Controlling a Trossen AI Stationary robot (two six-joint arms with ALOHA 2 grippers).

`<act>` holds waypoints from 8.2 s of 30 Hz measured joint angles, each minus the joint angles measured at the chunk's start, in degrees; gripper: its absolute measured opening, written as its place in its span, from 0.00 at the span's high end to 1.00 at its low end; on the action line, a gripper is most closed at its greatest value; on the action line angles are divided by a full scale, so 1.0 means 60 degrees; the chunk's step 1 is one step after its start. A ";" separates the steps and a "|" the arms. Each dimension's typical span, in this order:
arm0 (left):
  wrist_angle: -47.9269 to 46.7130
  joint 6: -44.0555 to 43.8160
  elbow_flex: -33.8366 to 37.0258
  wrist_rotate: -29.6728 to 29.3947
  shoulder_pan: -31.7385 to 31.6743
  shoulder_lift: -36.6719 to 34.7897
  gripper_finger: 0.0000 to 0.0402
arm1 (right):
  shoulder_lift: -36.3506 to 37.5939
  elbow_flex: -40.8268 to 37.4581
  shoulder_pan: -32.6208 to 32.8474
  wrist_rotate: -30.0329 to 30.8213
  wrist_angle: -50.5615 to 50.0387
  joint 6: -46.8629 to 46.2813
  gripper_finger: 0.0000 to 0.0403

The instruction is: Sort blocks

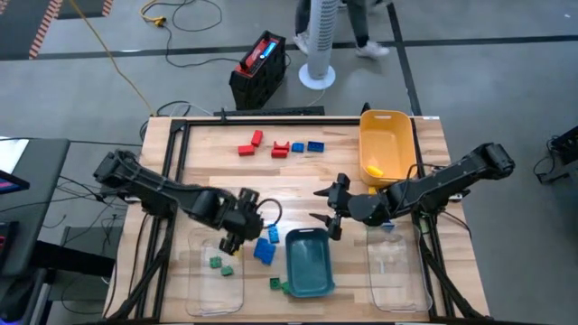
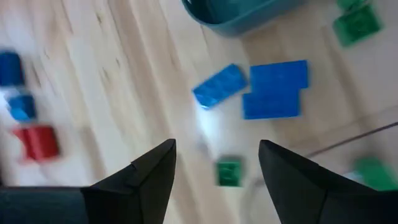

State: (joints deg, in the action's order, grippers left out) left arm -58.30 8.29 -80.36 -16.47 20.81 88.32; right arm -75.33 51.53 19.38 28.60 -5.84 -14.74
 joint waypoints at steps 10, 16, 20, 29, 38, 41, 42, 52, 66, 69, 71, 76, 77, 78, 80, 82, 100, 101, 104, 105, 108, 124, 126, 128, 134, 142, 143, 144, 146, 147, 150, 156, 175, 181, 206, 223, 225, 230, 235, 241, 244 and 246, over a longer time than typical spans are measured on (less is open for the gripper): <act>0.1343 0.5612 0.0656 0.0433 -0.0923 0.0757 0.44 | 0.0007 0.0000 0.0339 -0.0004 -0.0309 0.0183 0.22; 0.1616 0.7855 0.0652 0.0557 -0.1118 0.1468 0.44 | 0.0007 0.0000 0.0396 -0.0004 -0.0417 0.0208 0.22; 0.1630 0.8268 0.0656 0.0707 -0.1319 0.2154 0.44 | 0.0007 0.0000 0.0392 0.0000 -0.0486 0.0208 0.22; 0.1844 0.9374 0.0623 0.0963 -0.1527 0.2928 0.44 | 0.0007 0.0000 0.0400 -0.0004 -0.0457 0.0222 0.22; 0.1948 0.9505 0.0262 0.0956 -0.1389 0.2936 0.44 | 0.0007 0.0000 0.0389 -0.0004 -0.0449 0.0259 0.22; 0.1818 0.9524 0.0229 0.0958 -0.1294 0.2934 0.44 | 0.0007 0.0000 0.0389 -0.0004 -0.0453 0.0253 0.22; 0.1754 0.9492 0.0229 0.0958 -0.1273 0.2934 0.44 | 0.0007 0.0000 0.0389 -0.0004 -0.0453 0.0243 0.22; 0.1342 0.8670 -0.0332 0.0834 -0.1172 0.2930 0.49 | 0.0007 0.0000 0.0389 -0.0004 -0.0433 0.0211 0.22; 0.1668 0.7475 -0.0843 0.1324 -0.2563 0.3308 0.53 | 0.0007 0.0004 0.0392 -0.0004 -0.0432 0.0211 0.22; 0.1684 0.5591 -0.0860 0.2127 -0.2856 0.3295 0.53 | 0.0007 0.0004 0.0392 -0.0004 -0.0558 0.0206 0.22; 0.1740 0.4406 -0.0860 0.2150 -0.2833 0.3295 0.53 | 0.0007 0.0004 0.0389 -0.0004 -0.0600 0.0204 0.22; 0.1597 0.2070 -0.0863 0.1723 -0.2534 0.3577 0.50 | 0.0007 0.0004 0.0309 -0.0004 -0.0602 0.0205 0.22; 0.1562 0.1643 -0.0860 0.1660 -0.2478 0.3671 0.50 | 0.0007 0.0004 0.0309 -0.0004 -0.0598 0.0204 0.22; 0.1515 0.1233 -0.0860 0.1594 -0.2429 0.3718 0.49 | 0.0007 0.0004 0.0309 -0.0004 -0.0591 0.0204 0.22; 0.1263 0.0375 -0.0860 0.1586 -0.2389 0.3747 0.49 | 0.0007 0.0004 0.0305 -0.0004 -0.0558 0.0240 0.22; 0.0998 -0.0312 -0.0856 0.1728 -0.2406 0.3748 0.48 | 0.0007 0.0004 0.0305 -0.0004 -0.0507 0.0252 0.22; 0.1004 -0.1521 -0.1078 0.1889 -0.1747 0.4493 0.48 | 0.0004 0.0004 0.0243 -0.0004 -0.0213 0.0433 0.22; 0.1022 -0.1443 -0.1078 0.1809 -0.1747 0.4568 0.48 | 0.0004 0.0004 0.0243 -0.0004 -0.0203 0.0433 0.22; 0.0938 -0.1066 -0.1121 0.1730 -0.1791 0.4782 0.48 | 0.0004 0.0004 0.0247 -0.0004 -0.0272 0.0437 0.22; 0.0901 -0.0946 -0.1122 0.1658 -0.1804 0.4813 0.48 | 0.0004 0.0004 0.0247 -0.0007 -0.0273 0.0431 0.22; 0.0886 -0.0568 -0.1145 0.1245 -0.1878 0.4912 0.48 | 0.0004 0.0004 0.0247 -0.0007 -0.0296 0.0433 0.22; -0.1226 0.0539 -0.2242 -0.0499 -0.3172 0.4904 0.48 | 0.0011 0.0000 0.0237 0.0120 -0.0534 0.0254 0.22; -0.1322 0.0370 -0.2442 -0.0484 -0.3300 0.4701 0.48 | 0.0011 0.0000 0.0239 0.0073 -0.0570 0.0200 0.22; -0.1330 -0.0127 -0.2494 -0.0335 -0.3420 0.4434 0.48 | 0.0007 0.0000 0.0254 -0.0116 -0.0555 0.0189 0.22; -0.1473 -0.2013 -0.2495 0.2063 -0.3670 0.4173 0.47 | 0.0007 0.0000 0.0427 -0.0114 -0.0636 0.0031 0.22; -0.1764 0.1387 -0.1931 0.1293 -0.3183 0.4176 0.41 | 0.0007 0.0000 0.0727 0.0350 -0.0762 0.0120 0.22; -0.1775 0.2405 -0.1880 0.0911 -0.3087 0.4169 0.40 | 0.0007 0.0000 0.0727 0.0483 -0.0749 0.0181 0.22; -0.1830 0.3470 -0.1821 0.0591 -0.3008 0.4169 0.40 | 0.0007 0.0000 0.0706 0.0557 -0.0708 0.0218 0.22; -0.1823 0.5408 -0.1657 -0.0022 -0.2885 0.4171 0.40 | 0.0007 0.0000 0.0638 0.0624 -0.0653 0.0251 0.22; -0.1771 0.6296 -0.1572 -0.0183 -0.2847 0.4173 0.40 | 0.0007 0.0000 0.0608 0.0630 -0.0620 0.0243 0.22; -0.1574 0.8480 -0.1354 -0.0232 -0.2836 0.4173 0.40 | 0.0007 0.0000 0.0567 0.0645 -0.0600 0.0211 0.22; -0.0755 1.0102 -0.1075 0.0136 -0.2908 0.4176 0.40 | 0.0007 0.0000 0.0667 0.0645 -0.0521 0.0197 0.22; -0.0178 1.3332 -0.1071 0.1497 -0.2861 0.4203 0.45 | 0.0007 0.0000 0.0775 0.0718 -0.0357 0.0178 0.22; 0.0465 1.3847 -0.0478 0.1570 -0.2945 0.4224 0.45 | 0.0007 0.0000 0.0775 0.0718 -0.0223 0.0182 0.22; 0.1435 1.2576 0.0484 0.0108 -0.2746 0.4156 0.67 | 0.0062 0.0004 0.0775 0.0714 -0.0608 0.0203 0.22; 0.2828 0.7976 0.0487 0.1669 -0.2271 0.0132 0.67 | 0.1394 0.0007 0.1383 0.1432 -0.1771 0.0254 0.22; 0.3376 0.6731 0.0481 0.2030 -0.2172 -0.0197 0.67 | 0.1237 0.0007 0.1635 0.1772 -0.1718 0.0211 0.22; 0.4837 0.4436 0.0481 0.3080 -0.1822 -0.0512 0.67 | 0.0991 0.0007 0.2141 0.2685 -0.1687 -0.0201 0.22; 0.6556 0.2941 0.0468 0.3597 -0.1143 -0.0172 0.67 | 0.1064 0.0007 0.2272 0.3031 -0.1728 -0.0618 0.22; 0.7688 0.0216 0.0474 0.3526 -0.0723 0.1207 0.61 | 0.1292 0.0007 0.2266 0.3392 -0.1902 -0.0743 0.22; 0.8084 -0.0682 0.0477 0.3526 -0.0654 0.1987 0.61 | 0.1496 0.0004 0.2325 0.3542 -0.2134 -0.0869 0.22; 0.8283 -0.1161 0.0492 0.3526 -0.0635 0.2357 0.63 | 0.1701 0.0004 0.2383 0.3547 -0.2194 -0.0898 0.22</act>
State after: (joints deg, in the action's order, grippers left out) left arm -8.60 1.33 -77.41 4.69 17.00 102.47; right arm -65.12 51.55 33.68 49.88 -19.00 -20.13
